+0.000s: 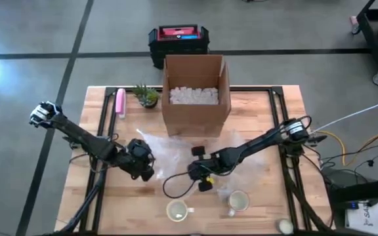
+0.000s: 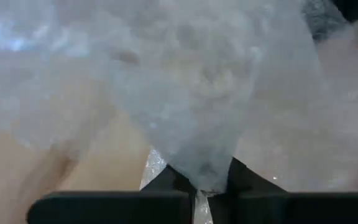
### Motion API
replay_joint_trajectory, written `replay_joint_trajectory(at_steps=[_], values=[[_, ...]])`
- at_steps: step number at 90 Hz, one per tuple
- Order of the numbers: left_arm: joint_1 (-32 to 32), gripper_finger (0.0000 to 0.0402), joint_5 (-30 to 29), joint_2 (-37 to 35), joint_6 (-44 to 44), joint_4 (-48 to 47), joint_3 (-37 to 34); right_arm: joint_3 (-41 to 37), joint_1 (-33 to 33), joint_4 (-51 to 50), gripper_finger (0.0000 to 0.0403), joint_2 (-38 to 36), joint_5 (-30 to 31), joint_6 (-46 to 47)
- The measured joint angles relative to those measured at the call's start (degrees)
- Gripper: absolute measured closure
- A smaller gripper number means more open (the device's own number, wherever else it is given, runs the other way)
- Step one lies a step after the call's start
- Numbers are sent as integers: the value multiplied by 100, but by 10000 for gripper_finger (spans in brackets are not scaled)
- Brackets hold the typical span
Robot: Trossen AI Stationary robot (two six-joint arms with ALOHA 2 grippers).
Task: Wrap mug
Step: Prepare the left bubble wrap
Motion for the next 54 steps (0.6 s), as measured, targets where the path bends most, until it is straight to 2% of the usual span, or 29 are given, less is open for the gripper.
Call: replay_joint_trajectory(at_steps=[12,24,35,54], values=[[12,399,-295,14,207,-445,411,2,73,-45,403,313,-145,497],[14,399,-658,-4,130,-1262,845,15,233,-532,403,375,-454,528],[12,401,-1045,-8,-257,-2131,1297,31,417,-1182,403,300,-494,309],[76,401,-1510,-10,-1050,-3485,1774,8,684,-2092,403,87,-1302,-569]])
